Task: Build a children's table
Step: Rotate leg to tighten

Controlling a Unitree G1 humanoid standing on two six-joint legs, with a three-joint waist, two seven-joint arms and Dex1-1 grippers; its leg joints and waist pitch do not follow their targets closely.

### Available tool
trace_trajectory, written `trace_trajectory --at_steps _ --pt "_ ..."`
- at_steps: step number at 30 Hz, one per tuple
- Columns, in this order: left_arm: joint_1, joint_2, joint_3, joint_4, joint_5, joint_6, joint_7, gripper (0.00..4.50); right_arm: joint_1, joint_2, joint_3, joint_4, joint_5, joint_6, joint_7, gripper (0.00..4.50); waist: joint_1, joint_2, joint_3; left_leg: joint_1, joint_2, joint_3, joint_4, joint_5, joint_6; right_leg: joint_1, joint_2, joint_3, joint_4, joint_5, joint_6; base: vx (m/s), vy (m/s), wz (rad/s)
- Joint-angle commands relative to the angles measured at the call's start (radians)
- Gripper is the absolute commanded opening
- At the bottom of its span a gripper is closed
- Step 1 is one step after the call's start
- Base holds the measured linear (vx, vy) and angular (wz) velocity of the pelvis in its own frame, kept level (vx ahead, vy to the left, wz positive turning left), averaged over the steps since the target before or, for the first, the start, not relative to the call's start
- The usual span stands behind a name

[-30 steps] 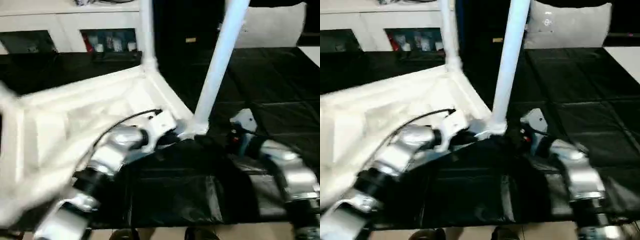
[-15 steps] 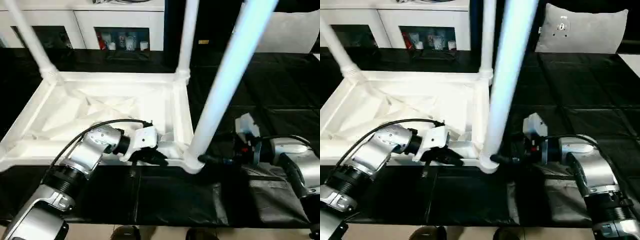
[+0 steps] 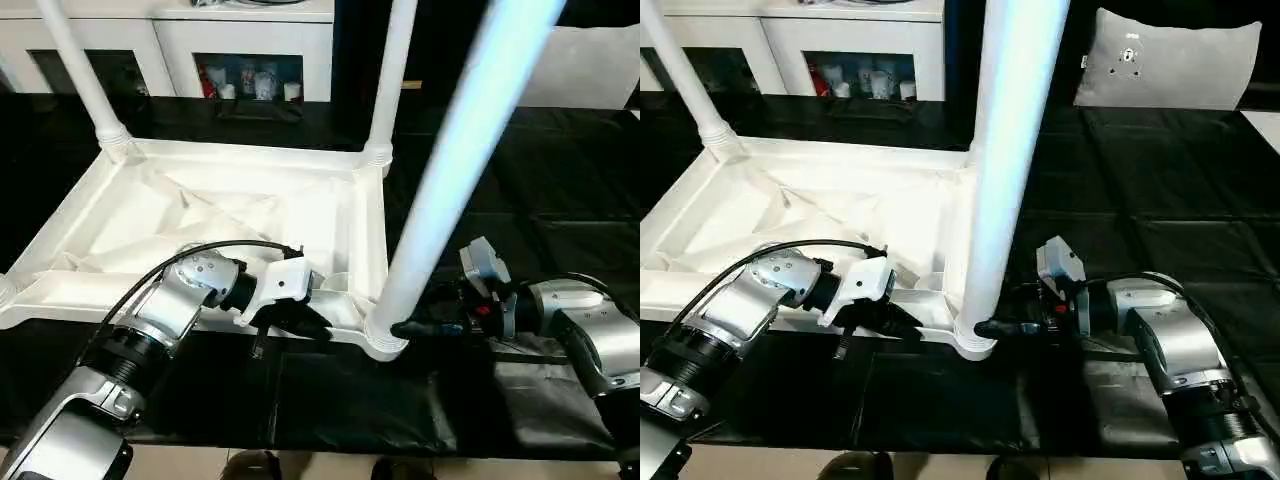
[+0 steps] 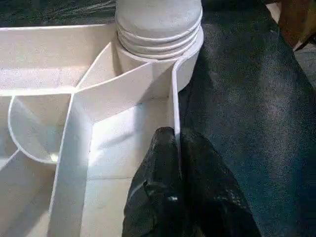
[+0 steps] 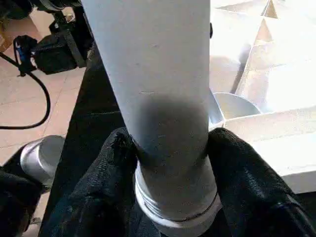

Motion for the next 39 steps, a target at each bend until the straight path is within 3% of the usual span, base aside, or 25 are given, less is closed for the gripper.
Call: trace_trajectory --at_steps 1,5,10,11,13,14,15,17,19,22,23,25,27,28,32,35,39 --pt "-0.027 -0.008 -0.018 -0.018 -0.005 -0.041 -0.061 0.0 -0.002 0.008 0.025 -0.015 0.0 0.001 0.02 1.98 -0.003 -0.017 -0.083 0.022 0.053 -0.017 -0.07 -0.195 0.07 0.05 -0.058 0.041 -0.053 -0.294 -0.232 0.0 0.0 0.0" --pt "-0.028 -0.02 -0.004 -0.015 -0.008 -0.009 -0.023 0.0 0.017 0.008 0.028 -0.045 0.014 0.027 0.015 1.93 -0.003 -0.015 -0.082 0.022 0.052 -0.018 -0.07 -0.199 0.069 0.051 -0.057 0.041 -0.053 -0.288 -0.234 0.0 0.0 0.0" --pt "-0.03 -0.084 0.046 -0.029 0.0 0.128 0.161 0.0 0.069 0.052 0.007 -0.107 0.029 0.112 -0.116 1.91 -0.001 -0.012 -0.078 0.023 0.054 -0.018 -0.073 -0.213 0.061 0.048 -0.057 0.043 -0.055 -0.305 -0.232 0.0 0.0 0.0" --pt "-0.027 -0.1 0.055 -0.045 -0.004 0.168 0.194 0.0 0.075 0.077 0.001 -0.112 0.018 0.129 -0.176 1.91 -0.001 -0.013 -0.075 0.027 0.053 -0.02 -0.075 -0.239 0.047 0.046 -0.057 0.042 -0.061 -0.349 -0.224 0.0 0.0 0.0" --pt "-0.026 -0.137 0.073 -0.069 -0.005 0.237 0.268 0.0 0.074 0.138 -0.011 -0.098 -0.029 0.133 -0.314 1.91 -0.008 -0.016 -0.073 0.023 0.05 -0.025 -0.079 -0.264 0.029 0.051 -0.062 0.039 -0.068 -0.418 -0.195 0.0 0.0 0.0" --pt "-0.026 -0.137 0.073 -0.069 -0.005 0.237 0.268 0.0 0.074 0.138 -0.011 -0.098 -0.029 0.133 -0.314 1.91 -0.014 -0.01 -0.071 0.027 0.048 -0.025 -0.08 -0.282 0.016 0.042 -0.059 0.039 -0.074 -0.439 -0.186 0.0 0.0 0.0" --pt "-0.035 -0.202 0.092 -0.082 0.004 0.314 0.37 0.0 0.056 0.233 -0.043 -0.057 -0.067 0.16 -0.497 1.91 -0.027 -0.014 -0.068 0.021 0.046 -0.027 -0.082 -0.292 0.002 0.045 -0.058 0.038 -0.072 -0.45 -0.181 0.0 0.0 0.0" --pt "-0.051 -0.28 0.109 -0.077 0.011 0.38 0.474 0.0 0.036 0.311 -0.063 -0.02 -0.098 0.174 -0.638 1.91 -0.044 -0.015 -0.069 0.019 0.043 -0.033 -0.083 -0.31 -0.013 0.047 -0.06 0.032 -0.075 -0.489 -0.163 0.0 0.0 0.0" --pt "-0.066 -0.331 0.12 -0.06 0.02 0.411 0.548 0.0 0.018 0.356 -0.075 0.002 -0.121 0.187 -0.736 1.89 -0.057 -0.012 -0.069 0.022 0.038 -0.033 -0.079 -0.328 -0.006 0.045 -0.058 0.03 -0.086 -0.522 -0.145 0.0 0.0 0.0" --pt "-0.1 -0.41 0.149 0.004 0.042 0.419 0.694 0.0 -0.028 0.429 -0.11 0.055 -0.151 0.203 -0.904 1.88 -0.071 -0.017 -0.07 0.019 0.031 -0.03 -0.075 -0.313 0.015 0.042 -0.054 0.03 -0.094 -0.522 -0.132 0.0 0.0 0.0" --pt "-0.1 -0.41 0.149 0.004 0.042 0.419 0.694 0.0 -0.028 0.429 -0.11 0.055 -0.151 0.203 -0.904 1.88 -0.072 -0.012 -0.071 0.021 0.03 -0.029 -0.074 -0.314 0.019 0.04 -0.052 0.028 -0.099 -0.524 -0.128 0.0 0.0 0.0" --pt "-0.133 -0.459 0.181 0.048 0.058 0.407 0.808 0.0 -0.057 0.47 -0.136 0.101 -0.169 0.162 -0.989 1.88 -0.071 -0.012 -0.072 0.022 0.028 -0.026 -0.071 -0.306 0.028 0.038 -0.051 0.029 -0.1 -0.507 -0.128 0.0 0.0 0.0" --pt "-0.144 -0.481 0.199 0.052 0.074 0.409 0.86 0.0 -0.062 0.487 -0.146 0.111 -0.183 0.133 -1.002 2.44 -0.066 -0.01 -0.076 0.021 0.032 -0.027 -0.072 -0.287 0.033 0.041 -0.051 0.029 -0.096 -0.454 -0.138 0.0 0.0 0.0" --pt "-0.147 -0.487 0.196 0.042 0.084 0.412 0.867 0.0 -0.058 0.501 -0.166 0.104 -0.174 0.11 -1.012 2.44 -0.066 -0.011 -0.075 0.019 0.033 -0.028 -0.074 -0.284 0.037 0.043 -0.05 0.029 -0.094 -0.44 -0.142 0.0 0.0 0.0" --pt "-0.124 -0.442 0.163 0.014 0.096 0.393 0.807 0.0 -0.022 0.45 -0.169 0.051 -0.166 0.053 -0.948 2.73 -0.059 -0.005 -0.084 0.017 0.038 -0.025 -0.072 -0.233 0.062 0.049 -0.047 0.034 -0.074 -0.276 -0.19 0.0 0.0 0.0" --pt "-0.11 -0.417 0.151 0.005 0.088 0.378 0.769 0.0 -0.01 0.409 -0.179 0.031 -0.147 0.038 -0.891 3.06 -0.057 -0.005 -0.089 0.006 0.034 -0.024 -0.066 -0.171 0.099 0.062 -0.052 0.033 -0.061 -0.183 -0.221 0.018 -0.007 0.0" --pt "-0.087 -0.358 0.122 0.004 0.084 0.319 0.671 0.0 0.004 0.315 -0.203 0.01 -0.092 0.033 -0.738 3.33 -0.052 -0.006 -0.09 0.005 0.034 -0.021 -0.059 -0.125 0.143 0.065 -0.049 0.032 -0.054 -0.117 -0.253 0.0 0.0 0.0"
